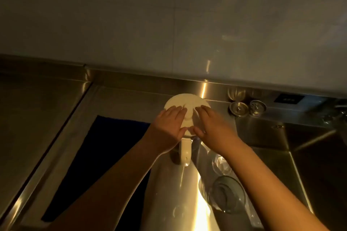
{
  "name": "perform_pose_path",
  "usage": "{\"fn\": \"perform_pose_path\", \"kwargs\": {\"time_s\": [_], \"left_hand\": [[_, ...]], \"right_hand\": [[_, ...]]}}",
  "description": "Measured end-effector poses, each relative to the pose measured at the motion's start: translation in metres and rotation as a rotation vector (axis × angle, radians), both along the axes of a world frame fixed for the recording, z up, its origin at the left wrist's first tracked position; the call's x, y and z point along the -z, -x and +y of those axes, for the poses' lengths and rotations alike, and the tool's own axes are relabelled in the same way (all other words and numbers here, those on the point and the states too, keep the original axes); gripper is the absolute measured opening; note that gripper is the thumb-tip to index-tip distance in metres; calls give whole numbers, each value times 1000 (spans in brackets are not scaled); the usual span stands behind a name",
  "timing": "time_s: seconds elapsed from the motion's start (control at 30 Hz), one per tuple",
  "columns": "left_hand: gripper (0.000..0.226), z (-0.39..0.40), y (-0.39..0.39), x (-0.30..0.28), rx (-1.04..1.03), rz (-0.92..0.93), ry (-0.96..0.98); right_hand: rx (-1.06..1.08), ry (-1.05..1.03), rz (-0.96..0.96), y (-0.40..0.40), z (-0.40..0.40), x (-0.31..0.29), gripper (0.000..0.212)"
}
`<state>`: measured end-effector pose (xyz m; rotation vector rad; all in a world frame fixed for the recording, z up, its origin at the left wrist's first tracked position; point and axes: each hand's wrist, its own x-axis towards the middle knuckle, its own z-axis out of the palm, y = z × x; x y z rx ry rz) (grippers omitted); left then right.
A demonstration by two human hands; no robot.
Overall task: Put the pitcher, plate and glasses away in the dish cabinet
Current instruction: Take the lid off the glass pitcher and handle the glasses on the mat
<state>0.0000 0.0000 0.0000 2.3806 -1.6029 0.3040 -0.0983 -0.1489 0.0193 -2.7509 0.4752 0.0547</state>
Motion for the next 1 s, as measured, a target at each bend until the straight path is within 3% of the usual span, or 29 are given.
{"fn": "perform_pose_path", "kwargs": {"time_s": [0.2,0.4,0.5,0.57,0.7,1.0], "left_hand": [[53,-21,-19,14,-2,-34,-64],[56,-30,-40,14,124,-28,-50],[61,-35,-49,11,173,67,-181],[63,-41,-55,10,139,224,-290],[67,-50,-55,6,128,372,-326],[77,-43,-62,17,199,304,-336]], "right_hand": [[-60,46,-12,-18,-14,12,67],[-81,68,-27,-27,-19,11,66],[-70,47,-5,-31,-19,9,67],[-73,39,4,-34,-17,8,67],[-85,28,-12,-37,-13,4,64],[-11,56,-57,-37,-4,6,65]]}}
